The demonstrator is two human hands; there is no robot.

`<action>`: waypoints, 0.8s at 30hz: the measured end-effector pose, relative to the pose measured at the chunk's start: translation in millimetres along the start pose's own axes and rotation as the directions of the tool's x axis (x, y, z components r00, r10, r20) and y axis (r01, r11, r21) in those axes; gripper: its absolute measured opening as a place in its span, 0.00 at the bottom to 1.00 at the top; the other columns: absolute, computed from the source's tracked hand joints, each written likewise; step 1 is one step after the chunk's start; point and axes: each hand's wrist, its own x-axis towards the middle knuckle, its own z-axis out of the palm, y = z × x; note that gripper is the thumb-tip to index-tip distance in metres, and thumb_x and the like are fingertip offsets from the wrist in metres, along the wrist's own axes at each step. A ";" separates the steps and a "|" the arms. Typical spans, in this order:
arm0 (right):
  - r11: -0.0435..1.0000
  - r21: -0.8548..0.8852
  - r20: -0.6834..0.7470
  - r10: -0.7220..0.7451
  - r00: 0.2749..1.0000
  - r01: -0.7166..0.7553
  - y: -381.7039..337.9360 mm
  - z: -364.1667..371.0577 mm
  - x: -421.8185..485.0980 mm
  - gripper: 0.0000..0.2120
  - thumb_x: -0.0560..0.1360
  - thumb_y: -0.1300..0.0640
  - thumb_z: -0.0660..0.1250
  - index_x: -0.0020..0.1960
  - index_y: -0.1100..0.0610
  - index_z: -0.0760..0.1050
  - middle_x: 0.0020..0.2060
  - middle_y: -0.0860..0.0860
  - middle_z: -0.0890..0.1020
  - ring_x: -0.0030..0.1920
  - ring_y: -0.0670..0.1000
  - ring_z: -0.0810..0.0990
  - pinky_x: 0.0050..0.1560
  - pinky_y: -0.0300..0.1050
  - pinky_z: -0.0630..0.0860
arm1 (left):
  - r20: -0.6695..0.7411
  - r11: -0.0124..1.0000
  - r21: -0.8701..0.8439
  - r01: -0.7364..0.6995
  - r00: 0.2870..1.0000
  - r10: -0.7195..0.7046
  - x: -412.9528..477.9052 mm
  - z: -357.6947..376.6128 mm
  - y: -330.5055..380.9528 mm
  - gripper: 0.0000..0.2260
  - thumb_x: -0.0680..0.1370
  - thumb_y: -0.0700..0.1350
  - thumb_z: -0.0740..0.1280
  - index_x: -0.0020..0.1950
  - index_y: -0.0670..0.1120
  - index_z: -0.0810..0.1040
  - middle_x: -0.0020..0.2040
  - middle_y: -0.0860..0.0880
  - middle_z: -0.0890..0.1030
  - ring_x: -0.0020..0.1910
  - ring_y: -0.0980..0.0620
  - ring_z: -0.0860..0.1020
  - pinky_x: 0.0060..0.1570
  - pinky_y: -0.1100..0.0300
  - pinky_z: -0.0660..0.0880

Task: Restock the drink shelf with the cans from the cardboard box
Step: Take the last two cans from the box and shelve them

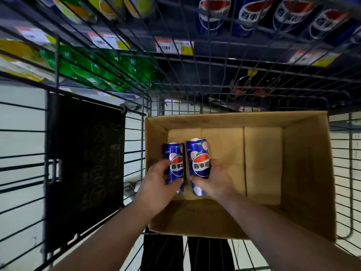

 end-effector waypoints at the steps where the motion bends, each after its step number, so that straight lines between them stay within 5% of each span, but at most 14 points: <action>1: 1.000 0.005 0.004 -0.031 1.000 0.031 -4.8 -4.5 -10.1 0.28 0.64 0.49 0.74 0.61 0.53 0.69 0.53 0.49 0.80 0.53 0.51 0.80 0.47 0.44 0.75 | 0.003 0.998 -0.069 0.013 1.000 -0.013 -2.2 -1.4 4.6 0.19 0.72 0.46 0.71 0.61 0.54 0.71 0.53 0.56 0.78 0.46 0.62 0.77 0.36 0.76 0.72; 4: 0.986 0.014 0.022 -0.166 0.986 0.166 -23.6 -13.1 -44.0 0.29 0.60 0.44 0.73 0.58 0.50 0.70 0.51 0.47 0.80 0.49 0.49 0.80 0.46 0.44 0.77 | 0.055 0.957 -0.286 0.047 0.998 -0.032 -10.4 -6.5 18.7 0.22 0.68 0.51 0.74 0.59 0.54 0.71 0.47 0.61 0.77 0.45 0.65 0.77 0.39 0.73 0.74; 7: 0.955 -0.006 0.069 -0.296 0.953 0.298 -40.8 -11.9 -69.7 0.29 0.57 0.43 0.71 0.55 0.47 0.68 0.48 0.47 0.78 0.46 0.49 0.80 0.43 0.44 0.76 | 0.086 0.914 -0.398 0.084 0.995 -0.053 -17.6 -13.7 30.1 0.28 0.60 0.54 0.77 0.58 0.51 0.74 0.50 0.52 0.83 0.50 0.54 0.82 0.53 0.55 0.78; 10: 0.926 0.093 0.207 -0.378 0.902 0.366 -40.9 -7.4 -71.6 0.28 0.60 0.44 0.68 0.59 0.41 0.66 0.52 0.45 0.76 0.47 0.45 0.79 0.48 0.40 0.76 | 0.001 0.891 -0.449 0.068 0.997 -0.076 -22.0 -30.0 36.3 0.20 0.65 0.47 0.77 0.53 0.49 0.74 0.41 0.50 0.86 0.41 0.54 0.84 0.46 0.57 0.81; 13: 0.943 0.028 0.210 -0.331 0.920 0.333 -35.9 -10.4 -55.8 0.28 0.69 0.54 0.70 0.67 0.48 0.67 0.60 0.49 0.74 0.52 0.45 0.78 0.50 0.34 0.73 | -0.079 0.897 -0.442 0.023 0.995 -0.064 -25.7 -47.0 35.5 0.13 0.71 0.41 0.73 0.50 0.49 0.73 0.29 0.57 0.83 0.34 0.54 0.82 0.38 0.60 0.79; 17: 0.976 -0.162 0.157 -0.119 0.980 0.145 -27.5 3.7 -16.6 0.25 0.73 0.51 0.68 0.68 0.56 0.66 0.64 0.54 0.73 0.62 0.53 0.74 0.60 0.44 0.72 | -0.140 0.885 -0.465 0.001 0.987 -0.075 -22.1 -54.8 29.0 0.13 0.70 0.41 0.73 0.49 0.50 0.73 0.38 0.51 0.84 0.39 0.53 0.82 0.41 0.55 0.79; 20: 0.994 -0.078 0.216 -0.058 0.975 0.076 -18.8 32.1 10.3 0.27 0.70 0.50 0.72 0.65 0.56 0.70 0.61 0.53 0.77 0.61 0.53 0.76 0.56 0.42 0.73 | -0.166 0.872 -0.490 0.011 0.980 -0.106 -14.7 -51.3 23.1 0.14 0.69 0.42 0.74 0.50 0.51 0.72 0.42 0.50 0.81 0.42 0.52 0.81 0.40 0.57 0.78; 24: 1.000 -0.009 0.125 -0.015 0.992 0.016 -11.7 67.4 28.5 0.30 0.61 0.44 0.77 0.60 0.53 0.75 0.52 0.52 0.82 0.53 0.53 0.81 0.43 0.39 0.70 | -0.145 0.892 -0.449 0.040 0.982 -0.117 -11.1 -48.1 13.7 0.19 0.63 0.47 0.76 0.49 0.53 0.73 0.45 0.49 0.81 0.44 0.50 0.82 0.45 0.51 0.81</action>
